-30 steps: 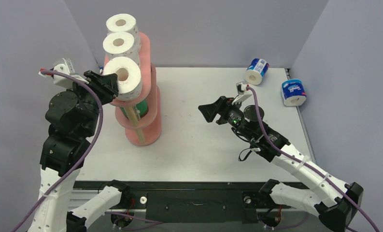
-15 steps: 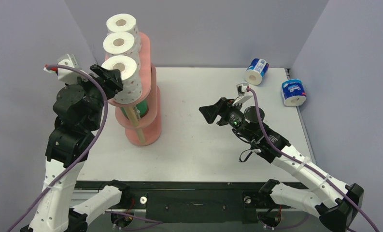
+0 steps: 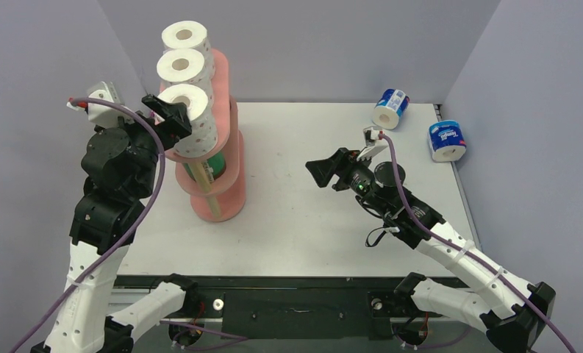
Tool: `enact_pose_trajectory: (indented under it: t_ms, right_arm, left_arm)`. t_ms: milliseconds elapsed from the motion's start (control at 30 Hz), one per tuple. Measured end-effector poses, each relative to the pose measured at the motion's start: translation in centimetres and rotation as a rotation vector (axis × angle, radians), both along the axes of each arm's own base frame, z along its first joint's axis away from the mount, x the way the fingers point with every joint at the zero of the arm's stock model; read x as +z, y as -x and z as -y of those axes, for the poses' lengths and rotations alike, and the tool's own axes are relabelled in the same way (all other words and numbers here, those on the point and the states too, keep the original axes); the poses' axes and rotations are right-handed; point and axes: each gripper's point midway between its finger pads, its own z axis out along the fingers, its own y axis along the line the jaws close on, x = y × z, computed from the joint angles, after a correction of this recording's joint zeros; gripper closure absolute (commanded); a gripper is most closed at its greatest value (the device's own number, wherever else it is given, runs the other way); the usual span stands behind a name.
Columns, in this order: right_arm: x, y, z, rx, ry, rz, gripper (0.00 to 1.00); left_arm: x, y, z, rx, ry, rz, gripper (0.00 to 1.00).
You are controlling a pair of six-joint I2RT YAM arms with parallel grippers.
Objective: Place and organize the paper towels onto the shelf
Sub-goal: Adjust the paper towel on the shelf.
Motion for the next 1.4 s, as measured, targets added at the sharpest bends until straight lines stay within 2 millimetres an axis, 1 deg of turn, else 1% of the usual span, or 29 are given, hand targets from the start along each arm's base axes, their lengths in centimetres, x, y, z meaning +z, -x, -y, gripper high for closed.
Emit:
enact_pose_trajectory:
  t_ms: [100,200,267,333,367,467,533,567,700,800,867,1000,1267,1400]
  right_arm:
    - [-0.1,0.0,0.0,0.0,0.003,-0.002,0.31]
    - [-0.2,0.0,0.1,0.0,0.009,-0.002,0.31]
    - [-0.3,0.1,0.2,-0.001,0.018,-0.002,0.31]
    - [-0.4,0.2,0.5,-0.003,0.028,0.005,0.31]
    - [-0.6,0.2,0.7,-0.006,0.032,0.005,0.31]
    - [-1.1,0.3,1.1,-0.02,0.046,0.007,0.31]
    - [-1.5,0.3,1.3,-0.022,0.058,0.006,0.31]
    - [-1.8,0.3,1.3,-0.022,0.065,0.004,0.31]
    - [-3.3,0.3,1.4,-0.021,0.091,-0.016,0.31]
    - [-4.2,0.4,1.4,-0.02,0.104,-0.03,0.31]
    - [-4.5,0.4,1.4,-0.02,0.109,-0.036,0.31]
    - [-4.8,0.3,1.4,-0.019,0.112,-0.04,0.31]
    - [-6.1,0.2,1.7,-0.027,0.128,-0.059,0.31]
    - [-6.0,0.2,1.9,-0.032,0.126,-0.056,0.31]
  left_arm:
    - [0.4,0.5,-0.2,0.0,-0.006,0.013,0.13]
    - [1.1,1.5,-0.8,0.001,-0.025,0.039,0.1]
    - [1.8,2.8,-1.3,0.001,-0.047,0.08,0.07]
    - [2.2,4.5,-2.0,-0.005,-0.069,0.138,0.0]
    - [2.0,5.1,-2.1,-0.013,-0.077,0.157,0.02]
    - [1.3,7.6,-2.4,-0.051,-0.107,0.238,0.04]
    - [0.6,8.5,-2.0,-0.087,-0.125,0.278,0.04]
    - [0.0,8.6,-1.7,-0.107,-0.139,0.285,0.04]
    - [-2.6,7.8,-0.1,-0.186,-0.198,0.258,0.04]
    - [-4.0,7.3,1.1,-0.245,-0.239,0.241,0.04]
    - [-4.2,7.2,1.6,-0.269,-0.257,0.241,0.04]
    - [-4.1,6.6,2.1,-0.285,-0.272,0.247,0.04]
    - [-5.0,4.4,2.7,-0.279,-0.289,0.202,0.04]
    - [-5.8,3.1,2.5,-0.248,-0.292,0.166,0.04]
